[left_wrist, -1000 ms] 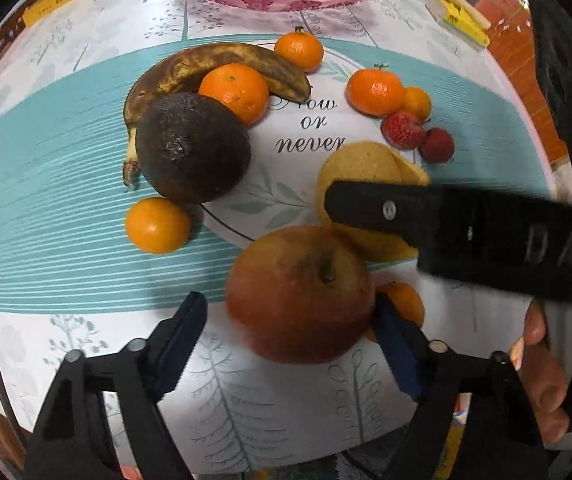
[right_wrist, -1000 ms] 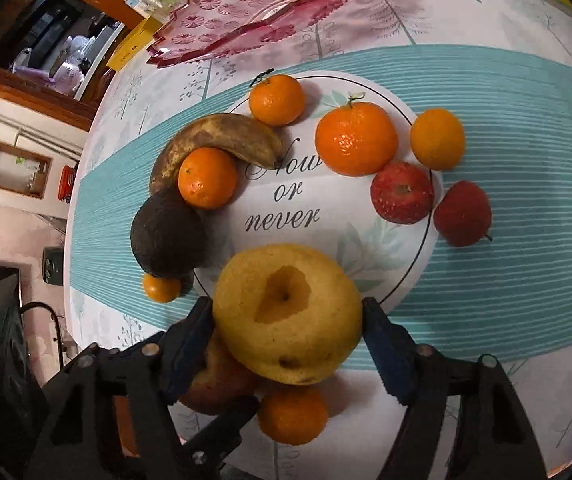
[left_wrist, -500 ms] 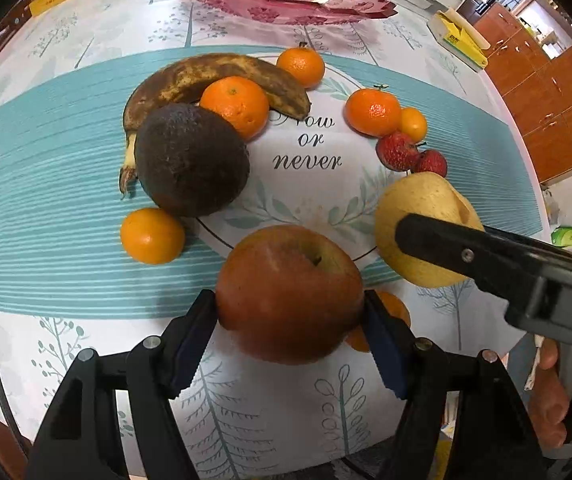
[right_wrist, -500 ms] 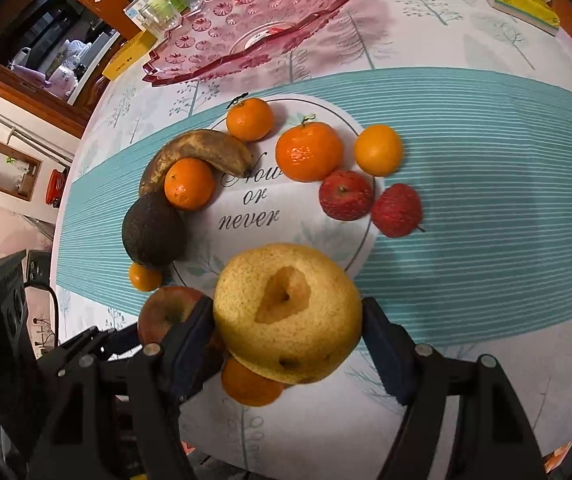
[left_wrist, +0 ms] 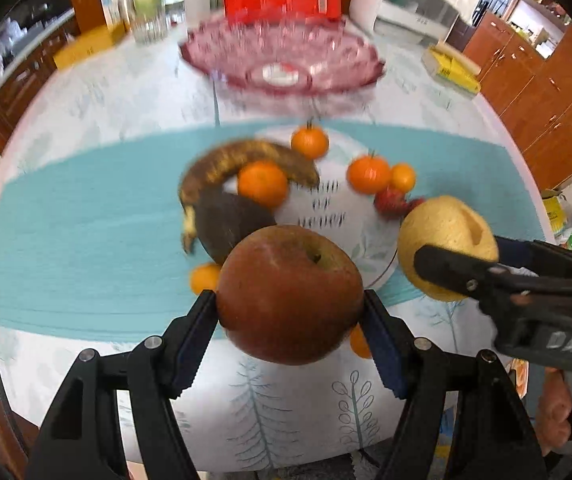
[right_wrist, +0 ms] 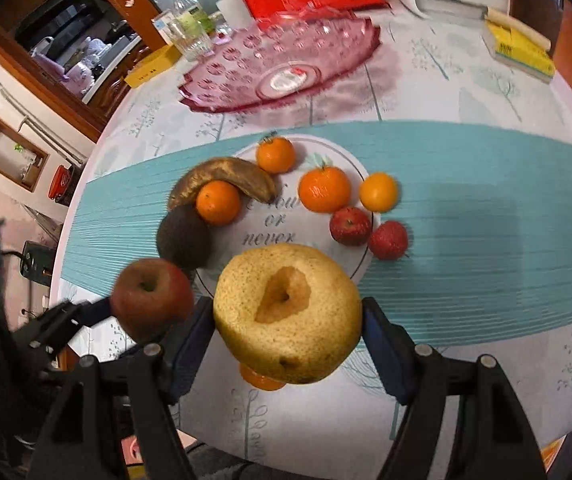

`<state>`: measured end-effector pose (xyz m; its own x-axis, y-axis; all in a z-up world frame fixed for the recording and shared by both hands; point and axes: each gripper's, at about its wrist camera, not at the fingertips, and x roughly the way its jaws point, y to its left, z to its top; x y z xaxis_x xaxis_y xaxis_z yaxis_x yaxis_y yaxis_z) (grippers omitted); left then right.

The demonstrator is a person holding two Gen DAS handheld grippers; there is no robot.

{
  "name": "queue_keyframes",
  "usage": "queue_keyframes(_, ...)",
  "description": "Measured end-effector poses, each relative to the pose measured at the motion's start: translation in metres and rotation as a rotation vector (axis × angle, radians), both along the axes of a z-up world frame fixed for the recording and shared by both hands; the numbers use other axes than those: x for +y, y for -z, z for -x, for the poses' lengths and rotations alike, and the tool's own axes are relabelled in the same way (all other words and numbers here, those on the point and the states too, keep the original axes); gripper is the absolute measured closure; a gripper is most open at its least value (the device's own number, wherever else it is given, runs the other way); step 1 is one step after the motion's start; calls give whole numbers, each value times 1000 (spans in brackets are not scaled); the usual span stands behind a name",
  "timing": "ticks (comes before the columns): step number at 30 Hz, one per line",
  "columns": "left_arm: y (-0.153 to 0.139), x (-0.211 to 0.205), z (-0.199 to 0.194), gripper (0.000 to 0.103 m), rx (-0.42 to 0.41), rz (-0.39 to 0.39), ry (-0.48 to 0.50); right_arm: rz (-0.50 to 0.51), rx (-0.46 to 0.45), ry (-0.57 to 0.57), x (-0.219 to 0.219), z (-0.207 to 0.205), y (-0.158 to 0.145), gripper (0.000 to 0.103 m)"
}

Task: Organize fruits
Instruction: 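Carry the apple and pear to the pink bowl with both tools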

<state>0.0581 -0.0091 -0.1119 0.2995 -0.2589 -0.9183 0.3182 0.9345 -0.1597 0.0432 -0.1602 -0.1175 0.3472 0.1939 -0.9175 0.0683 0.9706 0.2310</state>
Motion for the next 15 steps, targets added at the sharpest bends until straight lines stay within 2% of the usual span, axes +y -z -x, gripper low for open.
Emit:
queue_keyframes(4, -33, 5, -10, 33, -73, -36, 0, 29, -57, -20, 3, -3, -24, 30)
queue_keyframes(8, -61, 14, -29, 33, -126, -39, -21, 88, -129, -44, 6, -8, -53, 30)
queue_keyframes(15, -108, 26, -66, 33, -227, -71, -34, 176, -216, -71, 5, -40, -97, 30)
